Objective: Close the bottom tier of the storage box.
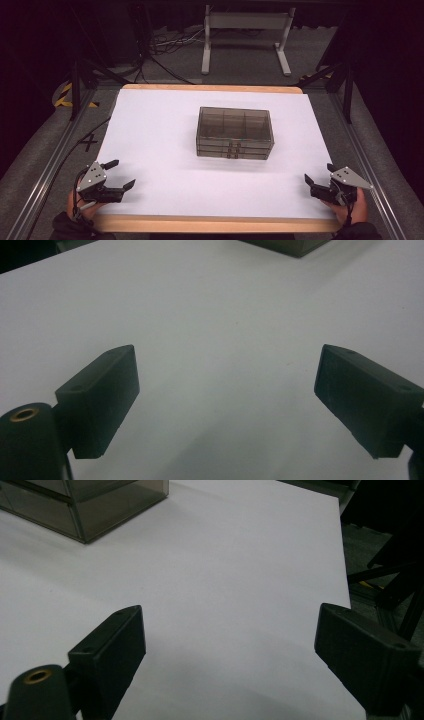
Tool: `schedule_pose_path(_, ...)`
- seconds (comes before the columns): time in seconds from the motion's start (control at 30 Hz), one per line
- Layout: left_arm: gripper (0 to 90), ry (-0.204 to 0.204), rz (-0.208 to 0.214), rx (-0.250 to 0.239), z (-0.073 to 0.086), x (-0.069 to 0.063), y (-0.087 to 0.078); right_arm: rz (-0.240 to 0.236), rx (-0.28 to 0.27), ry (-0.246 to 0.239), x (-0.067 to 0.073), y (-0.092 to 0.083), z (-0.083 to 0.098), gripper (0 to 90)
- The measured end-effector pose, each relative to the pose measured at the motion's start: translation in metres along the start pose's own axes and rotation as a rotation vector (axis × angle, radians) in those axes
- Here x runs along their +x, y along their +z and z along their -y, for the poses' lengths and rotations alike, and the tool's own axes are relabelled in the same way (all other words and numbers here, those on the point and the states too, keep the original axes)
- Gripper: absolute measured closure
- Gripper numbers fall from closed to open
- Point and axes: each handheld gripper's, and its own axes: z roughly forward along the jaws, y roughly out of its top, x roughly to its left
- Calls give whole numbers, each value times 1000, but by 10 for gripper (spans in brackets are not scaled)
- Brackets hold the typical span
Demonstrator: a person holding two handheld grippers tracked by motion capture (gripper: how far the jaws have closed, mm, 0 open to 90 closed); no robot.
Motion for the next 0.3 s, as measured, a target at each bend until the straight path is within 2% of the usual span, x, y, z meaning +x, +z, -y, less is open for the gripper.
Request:
schedule_pose_path(0.17, 111, 0, 2, -3, 0, 0, 0, -4, 9, -10, 1, 1, 0, 111)
schedule_pose_path(0.3, 110, 2, -2, -4, 0, 1, -1, 2, 16, 6, 0, 1, 0, 91)
